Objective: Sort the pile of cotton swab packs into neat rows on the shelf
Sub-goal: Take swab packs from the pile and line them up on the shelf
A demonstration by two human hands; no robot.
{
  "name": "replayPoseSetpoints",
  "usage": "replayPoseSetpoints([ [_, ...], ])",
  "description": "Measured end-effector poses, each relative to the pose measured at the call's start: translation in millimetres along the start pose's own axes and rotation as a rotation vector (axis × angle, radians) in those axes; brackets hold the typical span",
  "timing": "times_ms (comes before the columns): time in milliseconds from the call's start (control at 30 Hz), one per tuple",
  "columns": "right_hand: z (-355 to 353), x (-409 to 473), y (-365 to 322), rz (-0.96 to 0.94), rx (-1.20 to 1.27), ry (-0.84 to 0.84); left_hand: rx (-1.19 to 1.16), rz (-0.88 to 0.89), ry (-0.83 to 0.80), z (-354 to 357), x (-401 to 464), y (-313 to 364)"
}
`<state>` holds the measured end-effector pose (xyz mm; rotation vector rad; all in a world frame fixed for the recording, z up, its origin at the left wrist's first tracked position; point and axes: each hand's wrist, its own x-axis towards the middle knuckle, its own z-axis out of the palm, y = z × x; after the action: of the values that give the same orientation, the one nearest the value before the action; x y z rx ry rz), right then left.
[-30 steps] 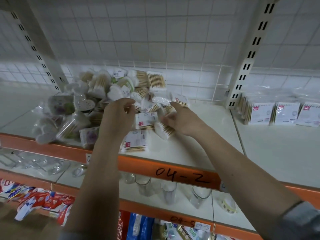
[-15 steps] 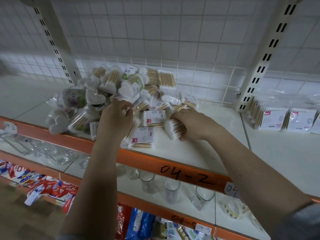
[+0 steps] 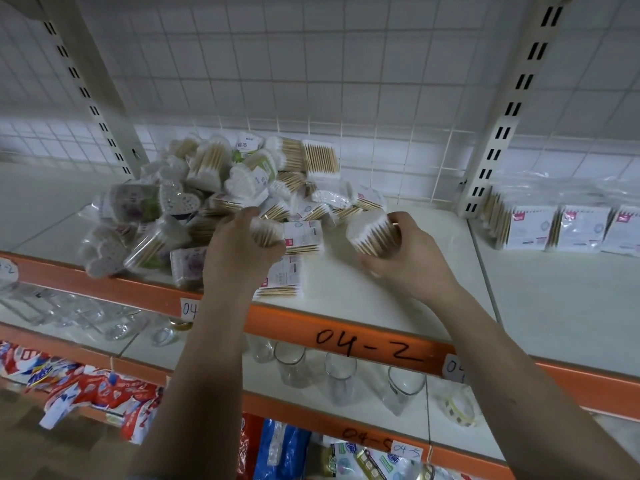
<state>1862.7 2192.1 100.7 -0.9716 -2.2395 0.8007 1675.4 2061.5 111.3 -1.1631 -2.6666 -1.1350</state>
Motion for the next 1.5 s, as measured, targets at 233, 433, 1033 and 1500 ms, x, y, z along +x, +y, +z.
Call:
replayPoseSetpoints([
  [233,-18.8,-24.9,14.0,0.121,0.136,0.146,-0.194,0.112,-0.013,24.0,4.0,36.2],
  [433,-52.7,-53.3,34.0,0.248,0.146,0.343,-0.33,0.201,-0.161,58.9,2.0,73.5],
  [1033,-227.4,-158.7,165.5,0.514,0.282,0.697,-0.501,0.328,-0.184,171.0,-109.6,252.2],
  [1500,-419.1,-266.6,295.4,0.567,0.134,0.866,-0.58,0.262,-0.241,256.4,-243.5,439.9],
])
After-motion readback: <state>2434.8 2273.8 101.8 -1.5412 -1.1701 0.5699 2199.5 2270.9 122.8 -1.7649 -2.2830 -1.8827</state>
